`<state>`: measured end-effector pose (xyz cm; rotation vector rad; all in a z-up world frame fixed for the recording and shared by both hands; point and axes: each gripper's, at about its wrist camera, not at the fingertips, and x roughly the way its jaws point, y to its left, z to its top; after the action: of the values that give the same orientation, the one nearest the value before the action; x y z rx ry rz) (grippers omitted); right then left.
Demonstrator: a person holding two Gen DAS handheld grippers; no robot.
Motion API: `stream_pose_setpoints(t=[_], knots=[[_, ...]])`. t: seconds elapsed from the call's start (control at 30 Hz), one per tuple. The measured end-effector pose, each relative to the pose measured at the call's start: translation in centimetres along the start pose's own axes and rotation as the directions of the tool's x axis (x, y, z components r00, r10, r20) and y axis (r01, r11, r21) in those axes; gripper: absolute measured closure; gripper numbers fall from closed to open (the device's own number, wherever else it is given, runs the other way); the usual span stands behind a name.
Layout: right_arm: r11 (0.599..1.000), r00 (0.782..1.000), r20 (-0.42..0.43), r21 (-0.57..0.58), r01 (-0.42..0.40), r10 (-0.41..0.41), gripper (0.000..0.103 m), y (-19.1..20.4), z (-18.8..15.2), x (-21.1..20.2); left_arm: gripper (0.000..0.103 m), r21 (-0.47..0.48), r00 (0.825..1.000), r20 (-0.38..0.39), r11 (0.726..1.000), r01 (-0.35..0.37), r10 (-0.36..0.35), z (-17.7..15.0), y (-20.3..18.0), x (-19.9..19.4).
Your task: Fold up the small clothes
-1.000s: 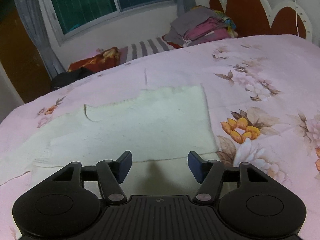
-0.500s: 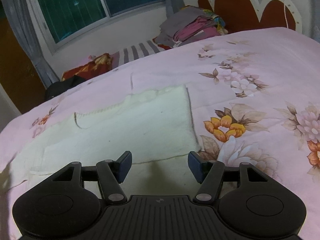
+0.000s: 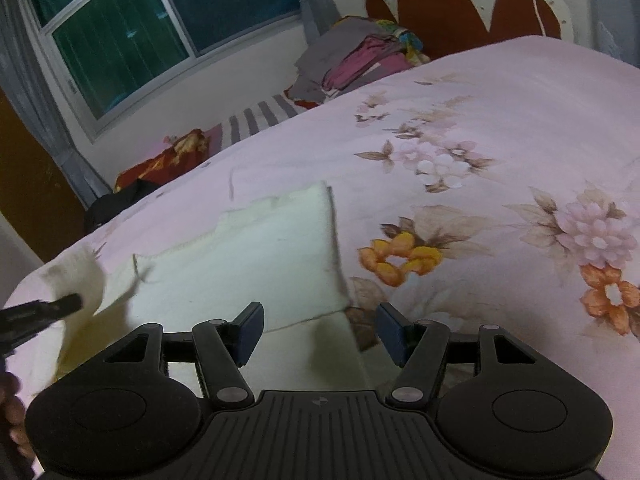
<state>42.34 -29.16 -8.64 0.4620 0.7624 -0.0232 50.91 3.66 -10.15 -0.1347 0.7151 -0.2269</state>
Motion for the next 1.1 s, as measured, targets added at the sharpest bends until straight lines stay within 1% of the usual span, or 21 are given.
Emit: stream_pose_setpoints(t=[0.1, 0.13, 0.17, 0.2, 0.23, 0.27, 0.3, 0.33, 0.4, 0.43, 0.5, 0.53, 0.63, 0.7, 0.77, 0.83, 0.87, 1.0, 1.1], knots=[[1.000, 1.000, 0.000, 0.022, 0.006, -0.006, 0.040, -1.2, 0.2, -0.5, 0.100, 0.035, 0.997, -0.074, 0.999, 0.041, -0.038, -1.0, -2.4, 2.9], [1.000, 1.000, 0.001, 0.024, 0.008, -0.008, 0.040, -1.5, 0.3, -0.7, 0.099, 0.048, 0.993, -0.110, 0.997, 0.057, -0.052, -1.6, -3.3, 3.7], [1.000, 1.000, 0.001, 0.026, 0.009, -0.009, 0.040, -1.8, 0.4, -0.9, 0.094, 0.055, 0.987, -0.151, 0.996, 0.071, -0.062, -1.8, -3.7, 5.0], [1.000, 1.000, 0.000, 0.030, 0.007, -0.007, 0.040, -2.2, 0.5, -1.2, 0.087, 0.055, 0.981, -0.182, 0.996, 0.072, -0.061, -2.2, -4.2, 5.8], [0.999, 1.000, -0.004, 0.033, 0.006, -0.006, 0.040, -2.5, 0.6, -1.3, 0.072, 0.061, 0.982, -0.177, 0.995, 0.079, -0.067, -2.5, -4.6, 6.0], [0.999, 1.000, -0.008, 0.034, 0.002, -0.002, 0.040, -2.7, 0.7, -1.4, 0.051, 0.069, 0.984, -0.159, 0.993, 0.097, -0.085, -2.7, -5.0, 5.8], [0.999, 1.000, -0.011, 0.032, -0.002, 0.003, 0.040, -2.8, 0.8, -1.5, 0.043, 0.068, 0.983, -0.155, 0.991, 0.111, -0.100, -2.7, -5.2, 5.5], [1.000, 1.000, -0.012, 0.026, -0.010, 0.010, 0.040, -2.8, 1.0, -1.6, 0.035, 0.069, 0.986, -0.144, 0.993, 0.098, -0.087, -2.8, -5.3, 4.8], [0.999, 1.000, -0.008, 0.021, -0.028, 0.028, 0.040, -2.7, 1.2, -1.6, 0.034, 0.082, 0.995, -0.098, 0.996, 0.041, -0.033, -3.0, -4.7, 3.1], [0.999, 0.999, -0.006, 0.022, -0.041, 0.041, 0.040, -2.5, 1.3, -1.5, 0.034, 0.070, 0.996, -0.085, 0.997, 0.013, -0.007, -3.3, -4.1, 2.3], [0.996, 0.996, -0.016, 0.036, -0.082, 0.082, 0.040, -2.0, 1.6, -0.8, 0.035, 0.002, 0.997, -0.067, 0.999, -0.045, 0.045, -3.3, -1.8, 0.3], [0.994, 0.994, -0.021, 0.039, -0.105, 0.105, 0.040, -1.5, 1.7, -0.5, 0.036, -0.038, 0.994, -0.062, 0.995, -0.088, 0.085, -3.5, -0.3, -0.8], [0.985, 0.985, -0.047, 0.029, -0.167, 0.168, 0.041, 0.6, 1.8, 1.4, 0.040, -0.141, 0.974, -0.067, 0.964, -0.226, 0.218, -4.4, 4.4, -3.2], [0.978, 0.976, -0.069, 0.022, -0.207, 0.208, 0.041, 2.2, 1.8, 2.9, 0.040, -0.205, 0.952, -0.069, 0.930, -0.305, 0.297, -5.0, 7.5, -4.7], [0.973, 0.968, -0.101, 0.011, -0.230, 0.230, 0.041, 3.9, 1.6, 4.7, 0.040, -0.242, 0.943, -0.088, 0.912, -0.332, 0.320, -5.3, 9.7, -5.4], [0.969, 0.960, -0.133, 0.012, -0.247, 0.246, 0.053, 5.1, 1.4, 6.4, 0.044, -0.244, 0.934, -0.120, 0.902, -0.355, 0.335, -5.4, 11.0, -5.2], [0.968, 0.956, -0.154, 0.015, -0.251, 0.250, 0.058, 5.6, 1.2, 7.2, 0.044, -0.240, 0.937, -0.124, 0.906, -0.349, 0.328, -5.4, 11.4, -5.1], [0.970, 0.950, -0.198, 0.016, -0.244, 0.243, 0.058, 7.3, 0.7, 9.2, 0.044, -0.215, 0.943, -0.123, 0.919, -0.330, 0.310, -5.1, 11.9, -4.3], [0.971, 0.949, -0.212, -0.005, -0.239, 0.233, 0.058, 8.1, 0.6, 9.9, 0.044, -0.169, 0.938, -0.124, 0.924, -0.342, 0.325, -4.7, 11.7, -3.3]])
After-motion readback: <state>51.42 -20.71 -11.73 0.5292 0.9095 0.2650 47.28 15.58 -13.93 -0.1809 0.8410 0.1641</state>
